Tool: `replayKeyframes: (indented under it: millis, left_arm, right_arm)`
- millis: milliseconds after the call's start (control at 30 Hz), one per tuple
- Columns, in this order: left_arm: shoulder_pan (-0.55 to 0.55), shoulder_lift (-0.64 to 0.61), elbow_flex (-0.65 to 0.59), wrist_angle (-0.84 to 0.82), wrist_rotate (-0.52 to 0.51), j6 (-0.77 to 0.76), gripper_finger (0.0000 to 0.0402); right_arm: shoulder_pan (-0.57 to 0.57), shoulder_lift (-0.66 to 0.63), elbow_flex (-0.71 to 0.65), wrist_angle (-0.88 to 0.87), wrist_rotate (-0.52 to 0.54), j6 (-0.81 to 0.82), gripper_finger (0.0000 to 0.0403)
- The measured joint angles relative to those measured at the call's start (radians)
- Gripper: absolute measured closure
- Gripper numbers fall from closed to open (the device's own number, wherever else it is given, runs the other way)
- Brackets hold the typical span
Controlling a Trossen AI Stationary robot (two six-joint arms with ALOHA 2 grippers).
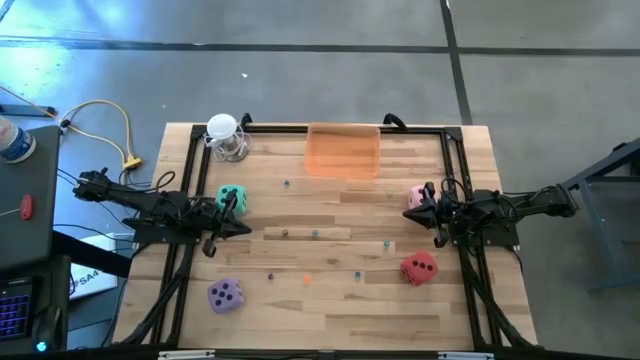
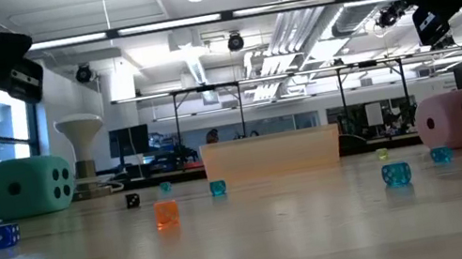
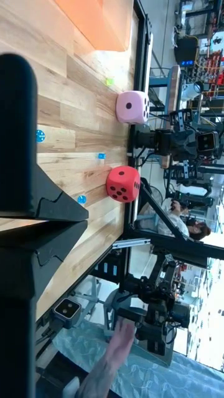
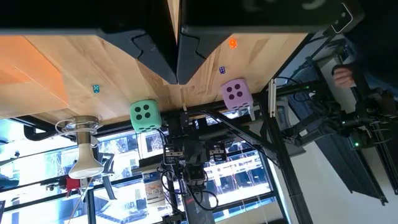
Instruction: Pick & Place Dice
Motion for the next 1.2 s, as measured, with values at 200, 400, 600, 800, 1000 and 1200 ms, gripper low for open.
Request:
replayKeyframes:
  millis: [200, 400, 600, 800, 1000, 1200]
  left_arm:
    - [0.0, 0.0, 0.0, 0.0, 0.0, 0.0, 0.0401]
    - [0.0, 0.0, 0.0, 0.054, -0.026, 0.0, 0.0401]
    - [0.0, 0.0, 0.0, 0.1, -0.034, 0.0, 0.0401]
    - [0.0, 0.0, 0.0, 0.127, -0.044, 0.0, 0.0401]
    - [0.0, 0.0, 0.0, 0.126, -0.084, 0.01, 0.0401]
    - [0.0, 0.001, 0.0, 0.125, -0.089, 0.11, 0.0401]
  right_arm:
    - [0.0, 0.0, 0.0, 0.005, 0.008, 0.0, 0.0401]
    - [0.0, 0.0, 0.0, 0.01, -0.002, 0.002, 0.0401]
    - [0.0, 0.0, 0.0, 0.089, -0.002, 0.052, 0.0401]
    - [0.0, 0.0, 0.002, 0.217, -0.052, -0.071, 0.0401]
    - [0.0, 0.028, 0.096, 0.183, -0.006, -0.199, 0.0401]
    - [0.035, 0.243, 0.291, 0.014, 0.044, -0.243, 0.0401]
